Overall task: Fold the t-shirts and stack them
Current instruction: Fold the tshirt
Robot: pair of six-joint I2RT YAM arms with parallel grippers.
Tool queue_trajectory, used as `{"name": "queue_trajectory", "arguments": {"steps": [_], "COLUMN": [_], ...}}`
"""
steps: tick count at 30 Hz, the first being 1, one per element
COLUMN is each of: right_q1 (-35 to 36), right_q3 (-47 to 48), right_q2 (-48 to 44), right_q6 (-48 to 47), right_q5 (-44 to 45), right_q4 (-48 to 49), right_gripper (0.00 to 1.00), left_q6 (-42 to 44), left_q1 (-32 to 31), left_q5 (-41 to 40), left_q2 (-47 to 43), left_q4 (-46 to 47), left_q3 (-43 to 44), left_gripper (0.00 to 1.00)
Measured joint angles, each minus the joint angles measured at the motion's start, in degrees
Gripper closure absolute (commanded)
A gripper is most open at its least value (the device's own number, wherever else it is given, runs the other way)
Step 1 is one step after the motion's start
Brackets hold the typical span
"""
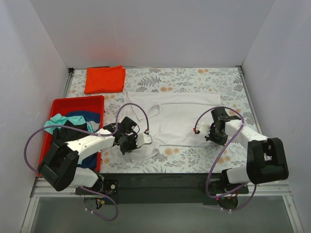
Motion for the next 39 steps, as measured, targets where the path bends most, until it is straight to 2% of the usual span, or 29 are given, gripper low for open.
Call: {"name": "queue_trajectory", "arguments": {"steps": [4, 9, 13, 19, 24, 29, 39], "right_q1": [-0.11, -0.55, -1.25, -2.64, -3.06, -3.58, -4.55], "right_q3": [-1.86, -3.80, -2.03, 6.45, 11.32, 18.10, 27.78], "right_q2": [-3.39, -9.75, -10.84, -5.64, 0.79, 7.39, 18.84], "right_q6": [-0.35, -0.76, -1.29, -3.10, -3.76, -4.83, -5.66], "right_q5": [-0.02, -0.76, -1.68, -2.40, -2.58, -2.58, -2.54], "right_q4": [-0.15, -2.82, -5.11, -6.36, -7.41, -7.41, -7.43], "right_gripper": [0.99, 0.99, 0.99, 0.99, 0.99, 0.99, 0.99], "left_q6": [-0.04, -0.46, -0.94, 0.81, 4.44, 6.84, 8.74], "left_q1": [-0.04, -0.04, -0.04, 4.22, 10.60, 14.40, 17.14], "left_q5": [0.79, 2.34, 2.95, 2.71, 2.91, 2.89, 2.93], "left_q2": [-1.81, -6.03, -7.91, -3.85, 5.46, 12.24, 21.18], "left_q4": [-2.34, -10.01, -15.61, -17.66, -17.22, -15.43, -11.72], "left_q3": [-0.85, -1.49, 4.44, 14.78, 23.74, 28.74, 35.74], "left_gripper": [1.00, 1.00, 1.00, 1.00, 1.00, 1.00, 1.00]}}
